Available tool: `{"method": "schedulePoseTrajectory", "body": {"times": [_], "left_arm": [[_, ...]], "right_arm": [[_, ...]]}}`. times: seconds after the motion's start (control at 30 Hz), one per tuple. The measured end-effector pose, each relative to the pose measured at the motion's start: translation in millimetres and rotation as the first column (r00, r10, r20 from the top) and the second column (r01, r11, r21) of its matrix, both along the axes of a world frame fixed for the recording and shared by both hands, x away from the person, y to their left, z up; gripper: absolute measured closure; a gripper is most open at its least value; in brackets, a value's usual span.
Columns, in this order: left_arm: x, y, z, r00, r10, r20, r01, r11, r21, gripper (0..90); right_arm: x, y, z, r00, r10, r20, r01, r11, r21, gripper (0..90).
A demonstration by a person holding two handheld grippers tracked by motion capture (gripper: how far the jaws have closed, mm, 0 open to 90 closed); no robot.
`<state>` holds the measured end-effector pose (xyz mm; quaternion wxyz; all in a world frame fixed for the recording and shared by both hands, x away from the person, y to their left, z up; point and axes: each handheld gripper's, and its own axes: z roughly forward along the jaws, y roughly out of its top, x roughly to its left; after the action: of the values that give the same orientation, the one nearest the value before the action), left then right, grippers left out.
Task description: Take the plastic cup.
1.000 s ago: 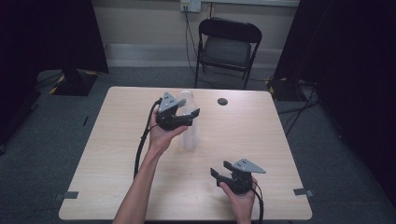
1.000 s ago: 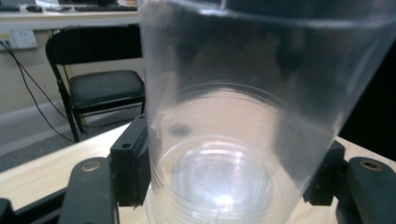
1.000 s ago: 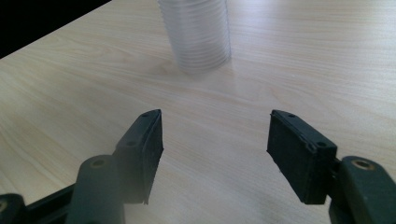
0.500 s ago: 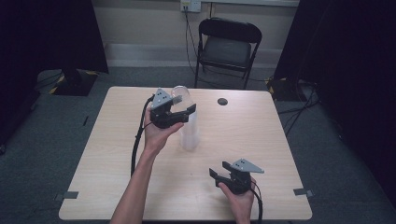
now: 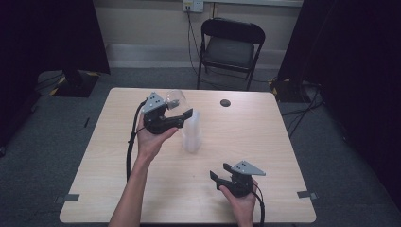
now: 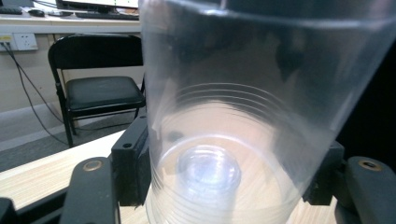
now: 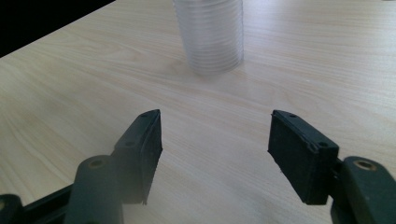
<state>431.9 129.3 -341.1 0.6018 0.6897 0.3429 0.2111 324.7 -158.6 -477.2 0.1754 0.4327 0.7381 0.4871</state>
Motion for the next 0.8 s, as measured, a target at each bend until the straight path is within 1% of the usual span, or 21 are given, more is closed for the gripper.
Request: {"method": "schedulePoseTrajectory", "body": {"times": [0.13,0.2,0.27,0.33,0.4,0.43,0.53,0.57,0.6,0.63,0.67,0.73,0.77,0.8], "left_arm": [[-5.0,11.2,-3.6,1.0,-0.007,-0.005,0.007,1.0,0.001,33.5],[-7.3,16.7,-5.5,0.9998,-0.02,-0.004,0.02,0.9997,-0.013,33.0],[-9.2,21.0,-7.7,0.9995,-0.022,-0.02,0.022,0.9997,-0.012,33.0],[-11.7,24.5,-11.5,0.9992,-0.03,-0.026,0.03,0.9995,0.003,33.1],[-14.8,27.1,-15.8,0.999,-0.028,-0.034,0.028,0.9995,0.017,33.2],[-16.1,28.8,-18.1,0.9988,-0.032,-0.037,0.032,0.9994,0.013,33.1],[-21.0,34.3,-25.0,0.9978,-0.034,-0.056,0.034,0.9994,-0.01,33.2],[-22.2,36.1,-26.7,0.9969,-0.039,-0.069,0.038,0.9992,-0.011,33.4],[-25.0,38.9,-29.8,0.9961,-0.037,-0.081,0.036,0.9993,-0.013,33.5],[-25.0,38.9,-29.8,0.9961,-0.037,-0.081,0.036,0.9993,-0.013,33.7],[-27.7,40.8,-32.3,0.9954,-0.039,-0.087,0.037,0.9991,-0.022,33.7],[-31.7,42.2,-35.5,0.9926,-0.048,-0.112,0.045,0.9985,-0.032,33.9],[-32.9,42.4,-37.0,0.9925,-0.05,-0.112,0.047,0.9984,-0.033,33.9],[-36.2,42.8,-40.4,0.9907,-0.059,-0.123,0.054,0.9977,-0.04,33.9]], "right_arm": [[0.1,1.5,-0.2,1.0,0.008,-0.002,-0.008,1.0,0.0,34.7],[-0.1,2.3,0.4,0.9999,0.013,0.004,-0.013,0.9999,-0.003,34.7],[0.0,3.4,1.1,0.9998,0.02,0.008,-0.02,0.9998,-0.003,34.7],[-0.1,5.1,1.7,0.9996,0.025,0.013,-0.025,0.9997,-0.003,34.7],[-0.4,8.6,2.2,0.9991,0.039,0.014,-0.039,0.9992,-0.013,34.7],[-0.3,12.0,2.3,0.9983,0.057,0.016,-0.056,0.9983,-0.014,34.7],[-0.4,15.0,2.7,0.9975,0.068,0.02,-0.068,0.9975,-0.017,34.6],[-0.5,16.7,3.3,0.9965,0.08,0.021,-0.08,0.9966,-0.017,34.5],[-0.5,17.4,3.5,0.9962,0.083,0.025,-0.082,0.9964,-0.018,34.3],[-0.5,17.4,3.5,0.9962,0.083,0.025,-0.082,0.9964,-0.018,34.3],[-0.7,17.8,3.8,0.9961,0.085,0.024,-0.084,0.9963,-0.019,34.4],[-1.2,19.5,4.5,0.996,0.084,0.03,-0.084,0.9961,-0.028,34.4],[-1.4,20.0,4.8,0.9954,0.091,0.03,-0.09,0.9956,-0.025,34.4],[-1.8,21.2,5.1,0.9941,0.103,0.034,-0.103,0.9945,-0.02,34.7]]}}
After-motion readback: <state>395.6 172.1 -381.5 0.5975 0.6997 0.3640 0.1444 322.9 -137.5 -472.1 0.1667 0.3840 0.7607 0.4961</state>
